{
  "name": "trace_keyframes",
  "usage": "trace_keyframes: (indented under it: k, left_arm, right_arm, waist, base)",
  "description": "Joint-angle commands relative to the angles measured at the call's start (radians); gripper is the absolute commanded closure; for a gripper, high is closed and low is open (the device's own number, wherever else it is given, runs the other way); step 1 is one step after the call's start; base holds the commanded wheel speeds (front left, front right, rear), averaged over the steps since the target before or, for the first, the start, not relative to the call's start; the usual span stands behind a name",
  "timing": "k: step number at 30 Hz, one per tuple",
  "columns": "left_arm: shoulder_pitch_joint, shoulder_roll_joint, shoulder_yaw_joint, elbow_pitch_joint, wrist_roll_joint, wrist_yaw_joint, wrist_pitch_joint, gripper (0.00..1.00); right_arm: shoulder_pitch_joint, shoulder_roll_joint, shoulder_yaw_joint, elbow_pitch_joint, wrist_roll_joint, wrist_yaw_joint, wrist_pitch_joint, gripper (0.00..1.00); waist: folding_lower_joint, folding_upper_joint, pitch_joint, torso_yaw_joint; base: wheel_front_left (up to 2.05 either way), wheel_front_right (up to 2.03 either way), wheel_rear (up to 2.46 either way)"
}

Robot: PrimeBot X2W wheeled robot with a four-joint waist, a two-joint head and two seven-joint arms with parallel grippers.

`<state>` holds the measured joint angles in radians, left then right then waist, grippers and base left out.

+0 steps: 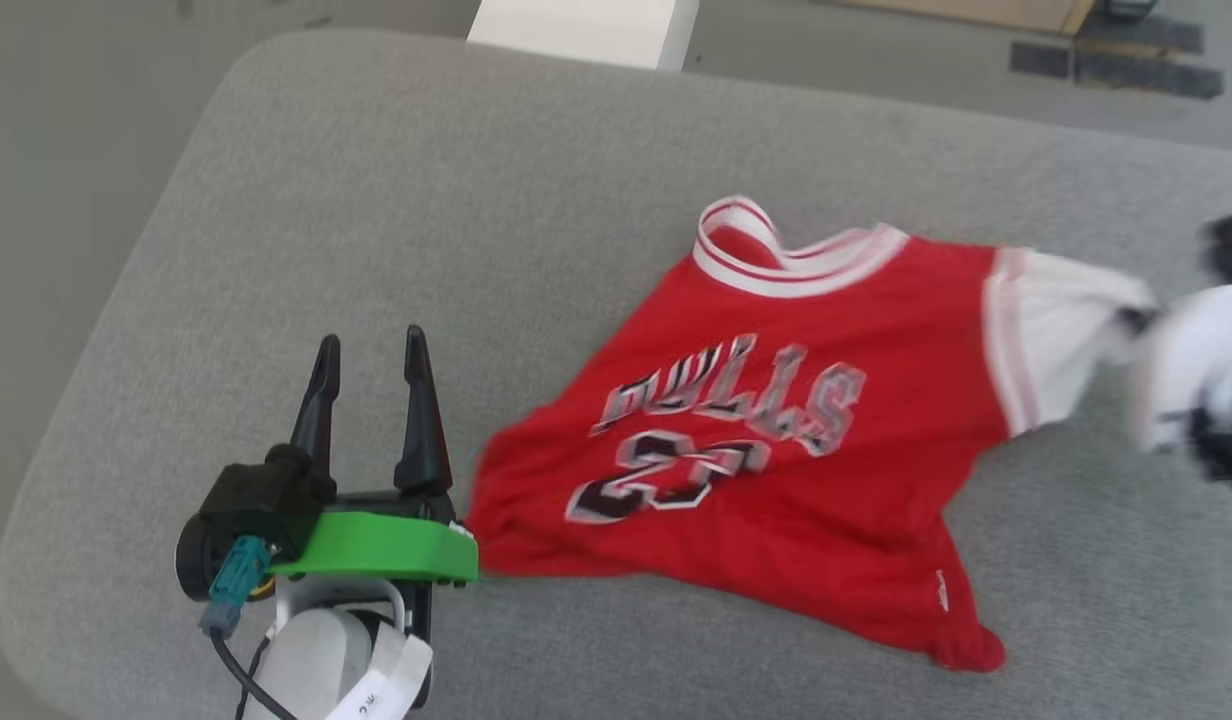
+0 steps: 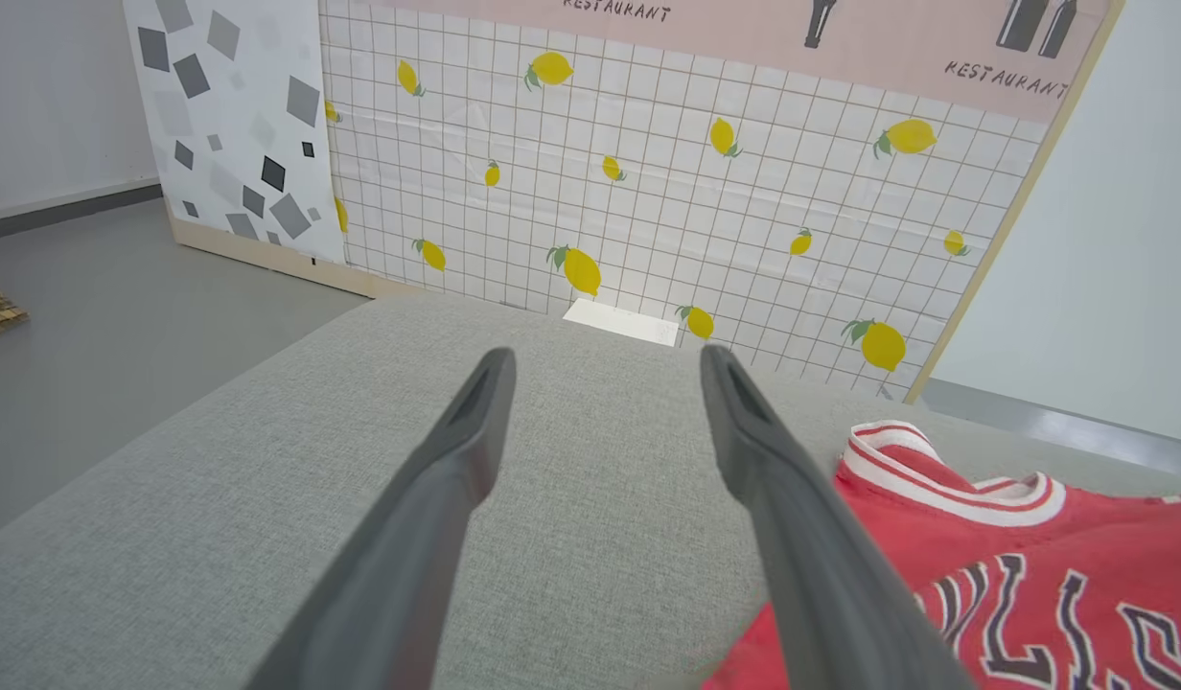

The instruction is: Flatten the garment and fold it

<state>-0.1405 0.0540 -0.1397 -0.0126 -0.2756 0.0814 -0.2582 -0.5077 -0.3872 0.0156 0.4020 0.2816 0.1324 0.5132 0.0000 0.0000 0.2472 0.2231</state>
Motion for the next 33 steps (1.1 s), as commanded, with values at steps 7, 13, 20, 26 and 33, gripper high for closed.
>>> trace_keyframes:
  k: [7,13,20,26,33]
  left_arm:
    - [0.045,-0.004,0.022,0.030,-0.023,-0.011,-0.004,0.00]
    - [0.061,-0.004,0.028,0.049,-0.028,-0.014,-0.004,0.00]
    - [0.064,-0.004,0.025,0.095,-0.043,-0.023,-0.004,0.00]
    - [-0.032,-0.004,-0.033,0.186,-0.083,-0.043,0.039,0.00]
    - [-0.276,-0.004,-0.190,0.356,-0.202,-0.050,0.318,0.00]
  right_arm:
    - [0.297,-0.019,-0.254,-0.129,-0.012,-0.002,0.087,1.00]
    - [0.460,0.089,-0.348,-0.174,-0.021,-0.002,0.145,1.00]
    - [0.432,0.210,-0.411,-0.276,0.028,-0.002,-0.033,0.00]
    - [0.421,0.278,-0.476,-0.386,0.093,-0.002,-0.172,0.00]
    - [0.432,0.305,-0.466,-0.444,0.066,-0.002,-0.204,0.00]
  waist:
    - [0.0000,0.0000,-0.100,-0.067]
    - [0.0000,0.0000,-0.119,-0.086]
    - [0.0000,0.0000,-0.141,-0.108]
    - [0.0000,0.0000,-0.148,-0.135]
    - [0.0000,0.0000,-0.128,-0.194]
  base:
    - [0.00,0.00,0.00]
    - [0.00,0.00,0.00]
    - [0.00,0.00,0.00]
    - [0.00,0.00,0.00]
    - [0.00,0.00,0.00]
